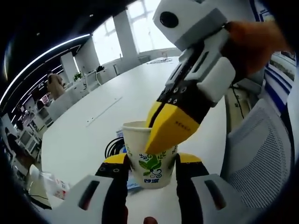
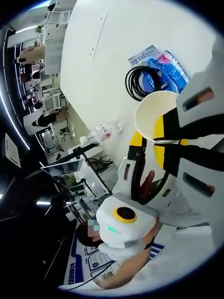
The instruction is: Arrange the tabletop items into an orderly group along one side of the table until the central work area is clear of visible clutter.
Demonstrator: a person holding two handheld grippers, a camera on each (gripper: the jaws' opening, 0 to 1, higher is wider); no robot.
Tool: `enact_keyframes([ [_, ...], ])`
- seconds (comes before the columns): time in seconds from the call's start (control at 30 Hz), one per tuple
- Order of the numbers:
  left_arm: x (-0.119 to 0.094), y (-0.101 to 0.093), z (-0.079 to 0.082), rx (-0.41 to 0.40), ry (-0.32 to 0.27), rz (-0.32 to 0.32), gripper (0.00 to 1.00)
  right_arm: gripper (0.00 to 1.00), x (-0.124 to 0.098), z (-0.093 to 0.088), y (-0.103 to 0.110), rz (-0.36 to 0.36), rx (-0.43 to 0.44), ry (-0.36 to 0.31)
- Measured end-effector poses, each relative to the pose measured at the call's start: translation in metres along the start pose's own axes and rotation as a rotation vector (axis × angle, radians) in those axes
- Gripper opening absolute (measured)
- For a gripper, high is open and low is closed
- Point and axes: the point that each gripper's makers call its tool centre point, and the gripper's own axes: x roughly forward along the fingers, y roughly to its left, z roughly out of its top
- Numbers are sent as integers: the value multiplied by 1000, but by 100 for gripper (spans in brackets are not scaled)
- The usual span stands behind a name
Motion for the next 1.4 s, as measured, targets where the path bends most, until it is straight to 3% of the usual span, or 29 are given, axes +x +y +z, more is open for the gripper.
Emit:
enact_keyframes([
  [0.2,-1,6,-8,28,36,22,40,0,8,2,-1,1,-13,10],
  [0.87,-19,39,-27,-176,11,105,44,0,19,23,-9,24,-41,7],
  [1.4,-44,59,-45,-363,-33,174,44,0,41,34,-33,-7,-40,14],
])
